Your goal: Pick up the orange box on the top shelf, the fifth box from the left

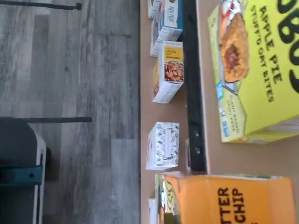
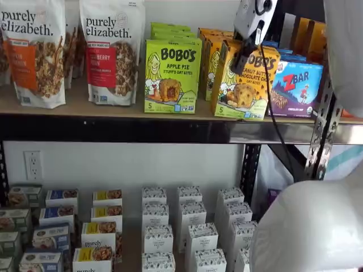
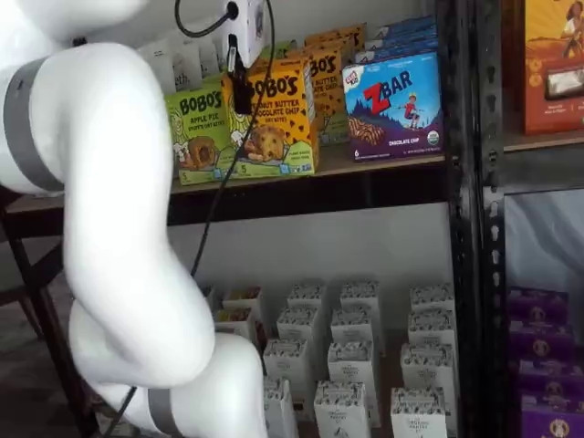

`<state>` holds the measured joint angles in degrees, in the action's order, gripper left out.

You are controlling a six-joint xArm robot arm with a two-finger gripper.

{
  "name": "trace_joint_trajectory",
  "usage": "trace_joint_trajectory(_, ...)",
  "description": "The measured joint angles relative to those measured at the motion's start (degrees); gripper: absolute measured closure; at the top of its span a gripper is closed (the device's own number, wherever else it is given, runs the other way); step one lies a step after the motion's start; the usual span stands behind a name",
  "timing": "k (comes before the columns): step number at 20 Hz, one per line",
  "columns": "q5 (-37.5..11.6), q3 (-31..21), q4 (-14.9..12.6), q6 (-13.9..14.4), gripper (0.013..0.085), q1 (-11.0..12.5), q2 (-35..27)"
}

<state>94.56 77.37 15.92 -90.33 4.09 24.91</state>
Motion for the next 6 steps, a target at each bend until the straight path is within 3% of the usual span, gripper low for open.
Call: trace_joint_trajectory(6,1.81,-2.47,-0.24,-0.26,0.0610,0.53,3.58)
